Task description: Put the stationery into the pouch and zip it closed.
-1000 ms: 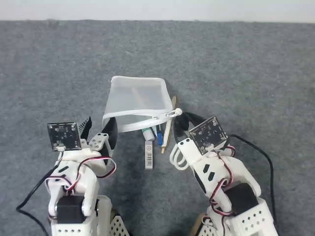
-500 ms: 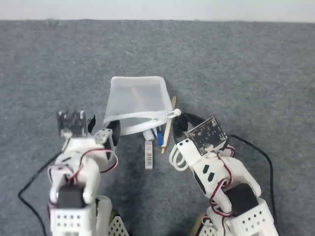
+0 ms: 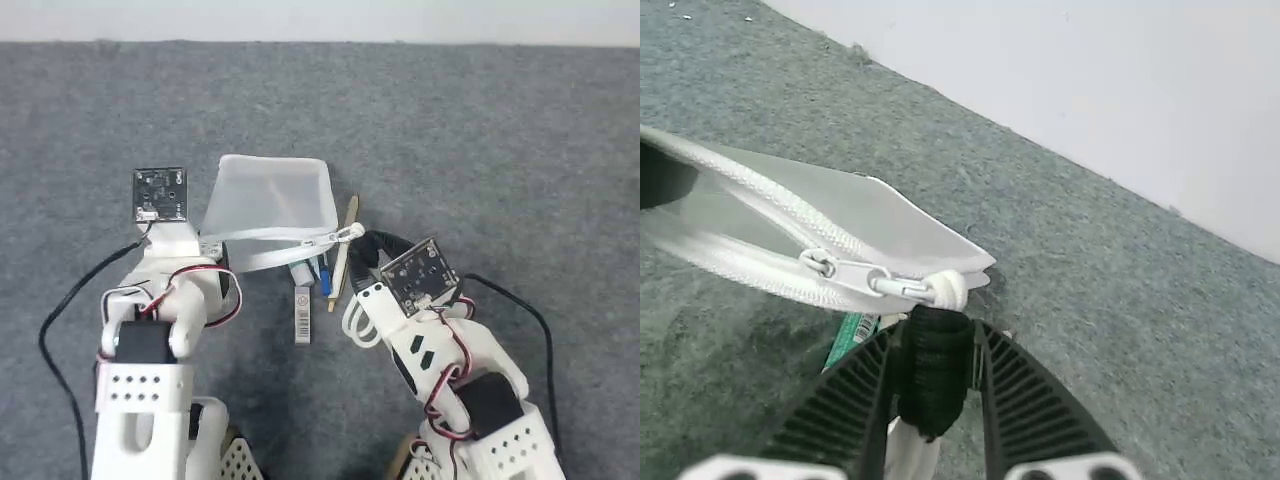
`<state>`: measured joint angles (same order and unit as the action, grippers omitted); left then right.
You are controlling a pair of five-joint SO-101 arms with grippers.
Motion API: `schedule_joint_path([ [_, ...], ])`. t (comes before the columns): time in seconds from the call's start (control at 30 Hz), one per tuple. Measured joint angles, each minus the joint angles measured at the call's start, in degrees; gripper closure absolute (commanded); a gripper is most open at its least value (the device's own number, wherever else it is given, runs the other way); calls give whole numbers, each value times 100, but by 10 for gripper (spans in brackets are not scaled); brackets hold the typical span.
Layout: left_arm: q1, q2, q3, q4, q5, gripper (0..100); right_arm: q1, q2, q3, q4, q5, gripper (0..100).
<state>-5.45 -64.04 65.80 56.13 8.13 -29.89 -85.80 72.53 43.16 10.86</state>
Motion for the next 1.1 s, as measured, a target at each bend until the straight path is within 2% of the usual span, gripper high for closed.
schedule_joint_path([
  [0.2, -9, -510, 0, 0, -18, 989, 0, 0, 0, 255, 0, 789],
  [0.43, -677, -949, 0, 0, -18, 990, 18, 0, 0, 396, 0, 790],
  [0.87, -1345, -993, 0, 0, 273, 990, 9, 35, 0, 396, 0, 827],
  [1.1, -1363, -993, 0, 0, 273, 990, 9, 1688, -527, 387, 26, 836],
])
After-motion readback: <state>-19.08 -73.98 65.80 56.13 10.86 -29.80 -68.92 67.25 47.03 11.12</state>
